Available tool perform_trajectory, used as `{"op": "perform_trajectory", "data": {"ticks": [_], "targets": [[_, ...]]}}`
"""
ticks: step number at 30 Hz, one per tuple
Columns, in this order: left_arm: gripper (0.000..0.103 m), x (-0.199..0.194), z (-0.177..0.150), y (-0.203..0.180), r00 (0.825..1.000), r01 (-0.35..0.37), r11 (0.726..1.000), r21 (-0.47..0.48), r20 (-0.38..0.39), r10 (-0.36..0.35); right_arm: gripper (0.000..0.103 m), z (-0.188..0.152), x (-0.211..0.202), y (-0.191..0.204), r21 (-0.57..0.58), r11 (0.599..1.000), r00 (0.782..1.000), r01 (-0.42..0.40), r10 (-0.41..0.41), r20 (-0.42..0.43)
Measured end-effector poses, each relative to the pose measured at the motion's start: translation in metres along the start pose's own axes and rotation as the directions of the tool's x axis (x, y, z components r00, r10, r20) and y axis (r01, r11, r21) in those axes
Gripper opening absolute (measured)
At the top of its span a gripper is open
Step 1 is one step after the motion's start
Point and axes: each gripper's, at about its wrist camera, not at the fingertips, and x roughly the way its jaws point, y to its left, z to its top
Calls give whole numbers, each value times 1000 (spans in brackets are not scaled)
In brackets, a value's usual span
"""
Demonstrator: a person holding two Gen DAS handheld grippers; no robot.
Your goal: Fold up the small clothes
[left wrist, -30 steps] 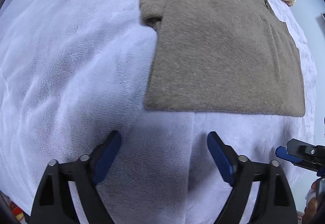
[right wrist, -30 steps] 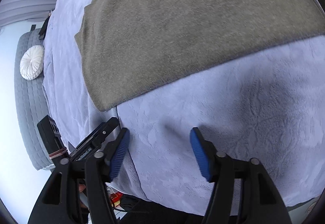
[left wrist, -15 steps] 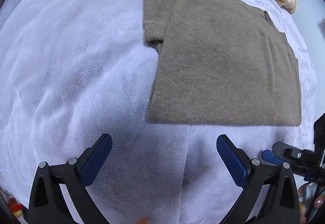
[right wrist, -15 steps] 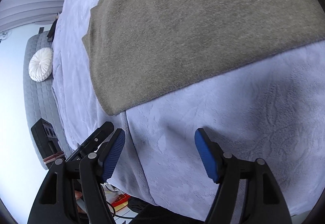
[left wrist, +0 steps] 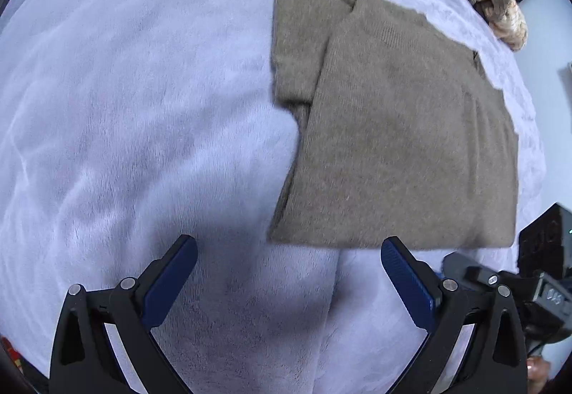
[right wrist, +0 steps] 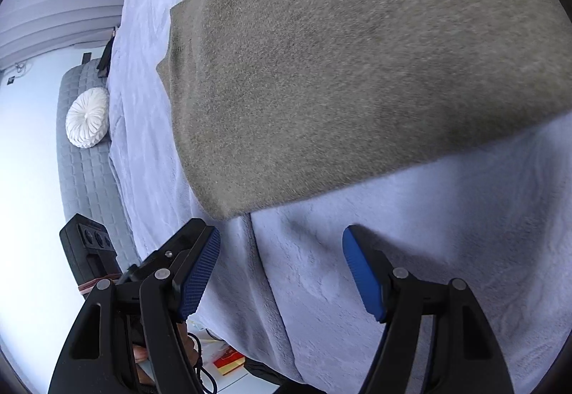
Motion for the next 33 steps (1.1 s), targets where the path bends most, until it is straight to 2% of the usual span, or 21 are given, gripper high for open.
{"op": "perform_trajectory", "data": {"ticks": [5,9,15,16,17,18,19,22,27,29,31,32,33], "targets": [[103,-2,25,15,995,99,992,-82,32,-97,74,5,13,-4,45,996,997,-80,79,20],[103,8,32,21,987,158,980,-122,33,-155,74,9,21,-8,93,984,988,-149,145,54],[103,23,43,21,956,291,941,-173,11,-294,76,18,26,-9,146,961,968,-234,216,129],[103,25,47,20,949,311,934,-178,10,-314,72,20,26,-9,165,953,962,-256,235,136],[103,27,52,19,943,329,927,-181,10,-333,65,22,25,-9,174,946,958,-274,251,140],[103,26,54,20,938,343,922,-182,10,-347,29,25,25,-8,177,941,954,-287,265,139],[103,28,59,19,932,358,916,-182,8,-363,9,28,23,-5,164,943,954,-288,268,132],[103,35,73,10,911,405,898,-171,-8,-412,9,37,6,14,65,952,948,-298,288,132],[103,55,94,-2,845,509,833,-218,-61,-532,9,46,-21,42,-66,955,947,-289,296,123],[103,56,101,-11,830,533,818,-218,-56,-555,9,45,-24,47,-93,957,951,-276,285,116],[103,55,106,-29,807,569,799,-197,-54,-588,9,45,-22,48,-102,960,957,-260,271,107],[103,55,107,-37,804,575,797,-185,-56,-592,9,43,-19,48,-103,963,961,-249,259,99],[99,54,108,-47,816,561,812,-159,-59,-575,9,41,-17,47,-103,966,965,-236,246,89]]}}
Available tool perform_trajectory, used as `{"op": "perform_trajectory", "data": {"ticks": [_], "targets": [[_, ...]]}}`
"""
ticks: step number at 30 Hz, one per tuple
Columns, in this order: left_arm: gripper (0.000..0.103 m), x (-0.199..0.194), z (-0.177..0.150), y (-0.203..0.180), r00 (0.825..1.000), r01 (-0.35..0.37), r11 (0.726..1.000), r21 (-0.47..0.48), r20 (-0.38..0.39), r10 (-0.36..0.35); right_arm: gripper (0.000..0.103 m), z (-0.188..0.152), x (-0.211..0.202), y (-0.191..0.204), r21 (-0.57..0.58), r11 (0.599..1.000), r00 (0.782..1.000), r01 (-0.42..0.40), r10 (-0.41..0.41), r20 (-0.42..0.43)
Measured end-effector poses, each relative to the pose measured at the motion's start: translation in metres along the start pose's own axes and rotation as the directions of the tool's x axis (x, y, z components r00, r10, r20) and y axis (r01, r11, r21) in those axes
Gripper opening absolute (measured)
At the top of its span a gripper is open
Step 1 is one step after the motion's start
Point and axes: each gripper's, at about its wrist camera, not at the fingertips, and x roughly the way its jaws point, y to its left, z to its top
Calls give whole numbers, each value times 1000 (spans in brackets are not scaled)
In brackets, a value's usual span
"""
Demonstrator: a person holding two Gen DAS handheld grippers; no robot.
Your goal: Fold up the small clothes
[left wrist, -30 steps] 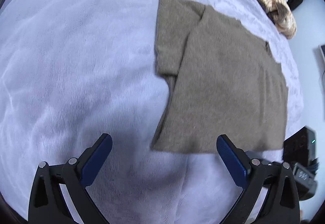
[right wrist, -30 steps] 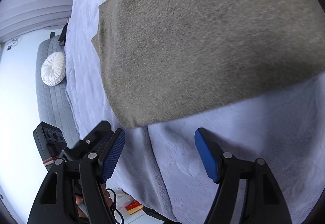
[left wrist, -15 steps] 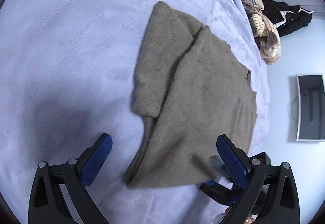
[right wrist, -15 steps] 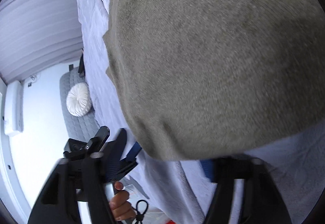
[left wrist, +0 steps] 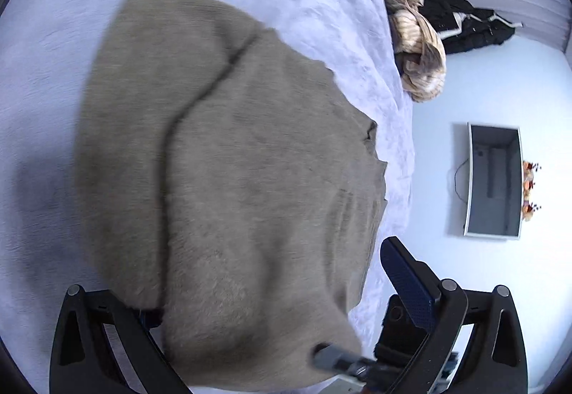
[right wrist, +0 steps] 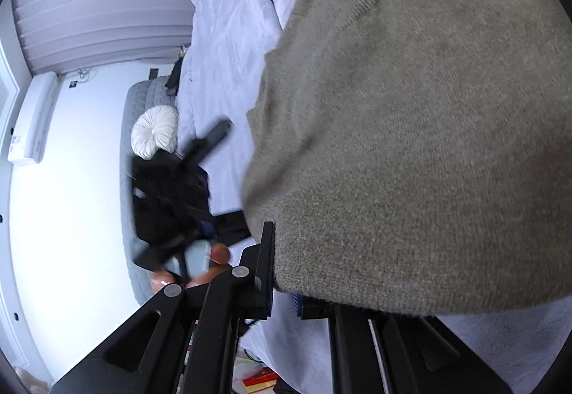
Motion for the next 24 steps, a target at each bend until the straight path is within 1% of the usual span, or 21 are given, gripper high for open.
{"op": "perform_trajectory", "data": {"ticks": [1,2,3,4,5,6,7,8,9,11,12,13,14,16,17,18,19,20,21,22,24], "targets": [[94,5,0,-6,999,-33,999,23,-2,33,9,-3,2,-2,-3,1000,1000,19,-19,-16],[81,12,0,-11,996,-90,995,46,-10,91,9,-7,2,-4,-8,999,998,44,-44,-39],[64,18,1,-13,989,-146,987,61,-14,147,10,-9,3,-6,-11,998,996,64,-65,-62],[55,23,1,-12,978,-204,976,78,-18,206,12,-12,3,-7,-14,996,992,84,-85,-89],[38,27,1,-11,966,-255,962,96,-18,258,12,-15,2,-8,-23,994,987,109,-111,-120],[30,28,1,-9,958,-282,953,109,-17,286,13,-17,-2,-8,-38,991,982,128,-132,-138],[30,27,1,-7,961,-273,955,112,-14,277,13,-18,-9,-5,-65,988,978,140,-148,-149],[26,24,1,-6,965,-261,959,108,-5,263,13,-17,-16,-1,-93,984,976,153,-165,-143],[26,21,0,-6,965,-261,959,110,5,262,13,-15,-24,3,-119,979,975,164,-179,-129],[26,20,-1,-9,959,-283,951,124,30,281,13,-4,-46,14,-179,961,974,210,-221,-44],[25,20,-2,-13,954,-300,944,135,43,297,13,4,-55,17,-195,951,969,242,-246,3],[25,21,-3,-16,949,-317,937,146,55,312,13,13,-62,16,-200,939,960,281,-277,48],[25,22,-5,-22,940,-340,926,162,71,333,13,24,-67,15,-190,924,944,331,-320,84],[23,23,-8,-33,925,-379,905,192,102,366,13,47,-65,7,-162,901,914,402,-386,125],[23,22,-9,-37,919,-393,897,203,114,377,13,51,-67,-6,-153,897,909,414,-397,131],[22,21,-11,-44,912,-409,886,217,132,389,13,57,-60,-13,-146,892,903,427,-412,123],[22,20,-12,-51,906,-421,878,227,148,396,12,62,-49,-22,-143,877,889,458,-448,98],[22,18,-14,-60,902,-430,871,237,162,401,9,67,-38,-35,-145,857,869,495,-491,65],[22,17,-16,-71,898,-438,862,256,176,404,7,68,-31,-42,-150,851,864,503,-501,49],[22,17,-18,-85,891,-451,846,285,194,410,7,67,-27,-46,-149,854,866,499,-496,55],[22,20,-24,-113,880,-473,808,352,231,414,7,67,-35,-48,-134,872,882,472,-468,60]]}}
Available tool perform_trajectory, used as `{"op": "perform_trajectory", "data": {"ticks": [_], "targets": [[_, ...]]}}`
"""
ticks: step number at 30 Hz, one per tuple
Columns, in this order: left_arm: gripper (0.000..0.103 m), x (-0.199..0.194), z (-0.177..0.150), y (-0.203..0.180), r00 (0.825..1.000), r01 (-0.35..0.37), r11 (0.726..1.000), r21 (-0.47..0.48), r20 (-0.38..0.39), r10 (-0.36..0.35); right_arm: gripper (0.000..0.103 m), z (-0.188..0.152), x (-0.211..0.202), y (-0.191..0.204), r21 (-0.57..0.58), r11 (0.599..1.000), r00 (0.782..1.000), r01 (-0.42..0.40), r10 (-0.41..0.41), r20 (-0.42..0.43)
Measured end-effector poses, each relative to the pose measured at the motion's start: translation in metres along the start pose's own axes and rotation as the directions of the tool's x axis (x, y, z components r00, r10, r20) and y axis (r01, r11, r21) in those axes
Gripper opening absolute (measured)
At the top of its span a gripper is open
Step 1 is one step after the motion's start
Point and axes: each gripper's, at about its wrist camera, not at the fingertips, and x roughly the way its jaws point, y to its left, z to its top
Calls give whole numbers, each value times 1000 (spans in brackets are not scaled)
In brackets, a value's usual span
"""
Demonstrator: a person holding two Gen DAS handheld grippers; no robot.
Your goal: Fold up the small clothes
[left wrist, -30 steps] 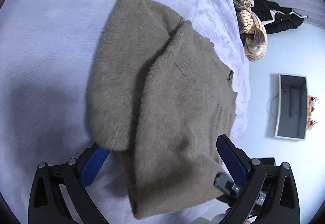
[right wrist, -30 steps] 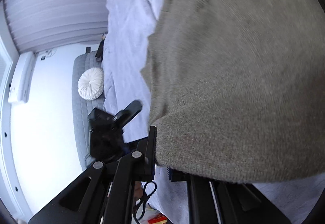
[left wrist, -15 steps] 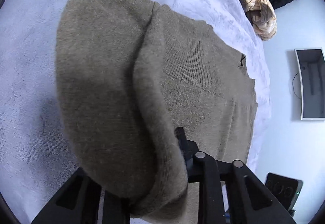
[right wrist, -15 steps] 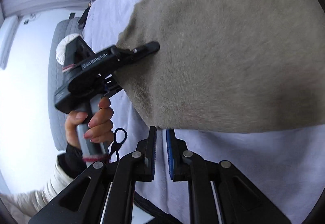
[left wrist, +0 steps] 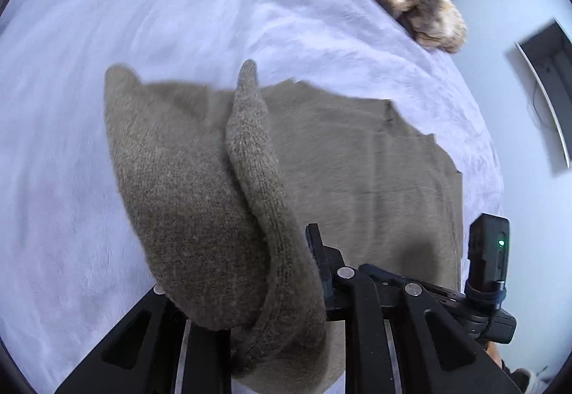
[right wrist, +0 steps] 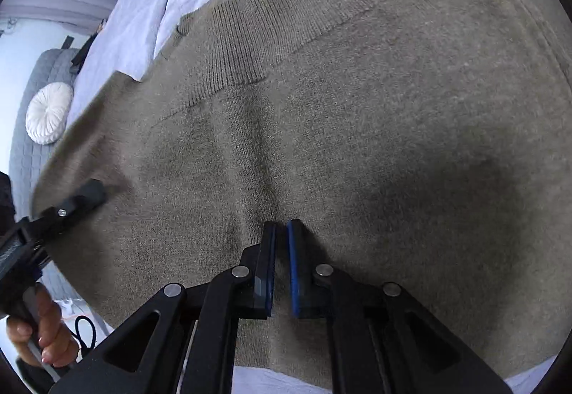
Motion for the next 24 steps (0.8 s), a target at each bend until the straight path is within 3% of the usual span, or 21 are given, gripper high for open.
{"op": "perform_trajectory", "data": {"ticks": [5,11,13,15,17,20,22,24], "targets": [[22,-16,20,-89,998,38,978,204,39,-47,9,-8,-40,-31,32,993,993,-114,112,35],[22,25,20,-208,993,115,902,416,-46,-106,11,-24,-116,-105,139,971,962,-192,159,220],[22,56,15,-239,993,109,882,459,-84,-79,18,-29,-125,-132,187,962,959,-198,151,239],[23,84,3,-257,994,58,876,480,-109,-6,19,-35,-124,-155,246,948,961,-202,143,235],[35,101,-11,-259,989,30,883,469,-140,41,19,-41,-118,-174,303,918,954,-254,187,233],[63,93,-21,-251,990,81,898,432,-135,-24,21,-45,-116,-190,333,884,934,-329,252,254],[72,79,-22,-250,992,103,893,438,-110,-61,41,-45,-119,-194,328,871,919,-367,285,272],[72,61,-18,-244,992,121,888,445,-77,-97,48,-46,-118,-196,332,857,907,-394,306,289]]}}
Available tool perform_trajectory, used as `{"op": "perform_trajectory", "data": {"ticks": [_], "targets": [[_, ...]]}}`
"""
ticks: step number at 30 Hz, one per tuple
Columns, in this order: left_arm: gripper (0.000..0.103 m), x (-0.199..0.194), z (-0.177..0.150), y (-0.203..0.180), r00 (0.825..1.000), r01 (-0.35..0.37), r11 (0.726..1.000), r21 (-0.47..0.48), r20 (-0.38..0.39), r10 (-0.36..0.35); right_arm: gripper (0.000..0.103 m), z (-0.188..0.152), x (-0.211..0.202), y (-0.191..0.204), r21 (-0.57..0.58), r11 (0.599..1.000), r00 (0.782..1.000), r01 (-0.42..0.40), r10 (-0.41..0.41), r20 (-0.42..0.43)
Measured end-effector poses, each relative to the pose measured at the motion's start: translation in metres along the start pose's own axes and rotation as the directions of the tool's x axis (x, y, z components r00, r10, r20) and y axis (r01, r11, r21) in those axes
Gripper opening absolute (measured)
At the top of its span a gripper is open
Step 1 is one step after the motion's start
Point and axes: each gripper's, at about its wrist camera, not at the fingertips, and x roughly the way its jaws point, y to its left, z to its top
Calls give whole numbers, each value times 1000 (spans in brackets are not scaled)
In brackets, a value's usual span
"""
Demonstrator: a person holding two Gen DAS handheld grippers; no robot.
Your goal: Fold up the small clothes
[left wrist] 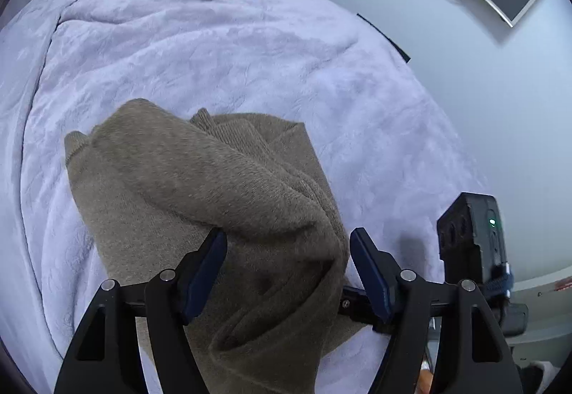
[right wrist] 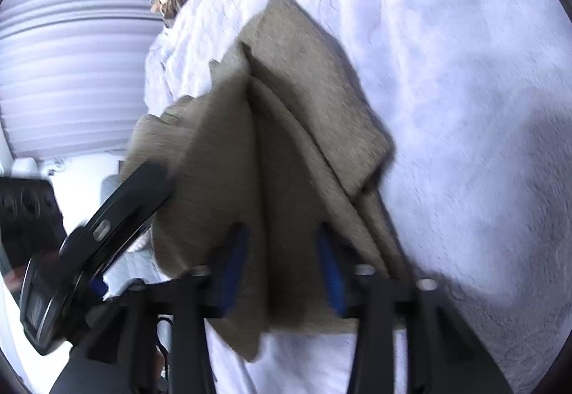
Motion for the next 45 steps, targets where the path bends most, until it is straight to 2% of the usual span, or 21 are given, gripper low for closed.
{"op": "perform_trajectory", "data": {"ticks": [3,6,7,10,12,14,15,17,18,19,21,24,26,28,29,30,32,33,34,36,45], "targets": [[72,-32,-3,18,996,-22,999,-38,91,26,54,-3,2,-4,70,993,995,-90,87,41],[72,-46,-11,57,986,-93,985,-147,127,112,63,-2,-3,-24,190,954,970,-233,215,112],[72,-45,-14,70,983,-123,976,-177,115,144,65,-1,-5,-30,220,937,960,-272,248,132],[72,-22,-30,113,969,-237,933,-271,0,246,70,11,-4,-31,239,912,942,-333,310,131],[72,-7,-37,129,963,-267,911,-315,-58,262,72,16,-10,-29,223,911,937,-348,332,108],[72,4,-40,134,967,-254,905,-340,-66,246,72,22,-12,-14,169,931,946,-323,315,76],[72,5,-40,133,965,-261,903,-342,-61,256,74,28,-8,2,127,950,959,-284,279,54],[72,6,-36,126,962,-270,903,-333,-58,266,74,40,3,28,15,986,986,-168,168,-1],[72,6,-35,123,964,-265,908,-325,-56,262,74,44,8,40,-47,995,996,-83,82,-23],[72,5,-34,118,964,-264,913,-312,-54,261,63,47,12,52,-118,993,1000,2,-5,-29],[72,0,-32,112,959,-279,919,-279,-39,279,23,50,13,68,-201,976,996,83,-87,-12],[72,-7,-35,112,954,-295,921,-253,-22,300,22,45,-7,73,-236,970,998,53,-41,57],[72,-1,-42,116,952,-305,922,-241,-57,300,22,40,-12,62,-219,973,996,72,-59,66],[77,6,-52,119,957,-290,928,-236,-81,278,23,33,-8,34,-173,968,983,181,-176,44],[83,6,-56,119,956,-292,925,-243,-85,279,23,31,-7,21,-147,966,977,212,-210,29],[83,4,-59,119,956,-293,923,-248,-81,282,23,30,-8,11,-106,977,983,183,-182,24],[83,-2,-63,119,956,-295,923,-248,-82,283,32,26,-20,4,-40,989,989,139,-137,55],[83,-4,-65,119,955,-298,923,-244,-84,286,39,22,-26,6,-45,987,986,157,-154,68],[83,-6,-68,119,953,-302,923,-240,-91,288,54,17,-31,9,-61,978,978,198,-194,73],[83,-11,-73,120,952,-306,923,-232,-101,290,55,10,-39,18,-113,963,969,244,-236,78],[83,-13,-101,105,957,-280,932,-232,-146,251,55,-29,-68,65,-282,920,961,272,-247,121]]}}
